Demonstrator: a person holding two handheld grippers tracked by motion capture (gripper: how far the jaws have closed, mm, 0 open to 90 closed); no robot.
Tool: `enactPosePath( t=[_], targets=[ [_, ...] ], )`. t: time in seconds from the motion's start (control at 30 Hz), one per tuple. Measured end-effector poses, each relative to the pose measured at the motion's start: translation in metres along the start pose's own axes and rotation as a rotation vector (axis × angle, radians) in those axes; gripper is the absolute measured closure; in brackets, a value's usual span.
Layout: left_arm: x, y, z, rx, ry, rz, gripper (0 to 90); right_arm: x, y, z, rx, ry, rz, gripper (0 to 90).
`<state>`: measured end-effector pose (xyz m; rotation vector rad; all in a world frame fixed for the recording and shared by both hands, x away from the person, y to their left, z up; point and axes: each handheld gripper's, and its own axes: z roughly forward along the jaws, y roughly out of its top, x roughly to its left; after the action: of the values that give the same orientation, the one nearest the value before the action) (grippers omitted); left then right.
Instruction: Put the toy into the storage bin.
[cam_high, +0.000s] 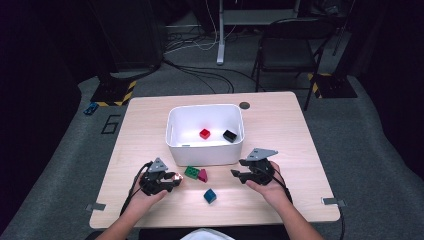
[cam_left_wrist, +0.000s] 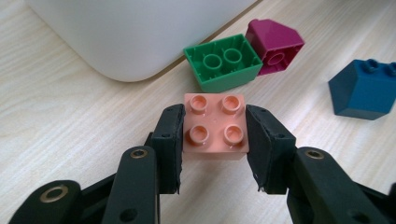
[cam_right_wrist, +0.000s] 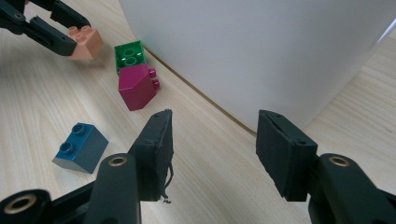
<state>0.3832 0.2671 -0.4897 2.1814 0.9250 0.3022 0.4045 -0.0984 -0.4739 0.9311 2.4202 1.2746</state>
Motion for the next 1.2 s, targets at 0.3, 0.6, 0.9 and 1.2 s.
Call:
enactPosePath(
  t=[0.3,0.6,0.9,1.2],
  targets=[
    [0.004,0.013,-0.022,-0.046,-0.021,-0.025,58.7,0.0,0.0,0.001,0.003,0.003,-0.001,45.9],
    [0.009,0.03,-0.04,-0.065,-0.006,-0.011,58.7,0.0,-0.001,0.001,0.007,0.002,0.003,45.9],
    [0.015,0.051,-0.059,-0.083,-0.001,-0.007,58.7,0.0,-0.002,0.003,0.011,0.002,0.0,45.9],
    [0.016,0.076,-0.08,-0.093,-0.027,0.015,58.7,0.0,-0.002,0.003,0.015,0.004,-0.006,45.8]
  ],
)
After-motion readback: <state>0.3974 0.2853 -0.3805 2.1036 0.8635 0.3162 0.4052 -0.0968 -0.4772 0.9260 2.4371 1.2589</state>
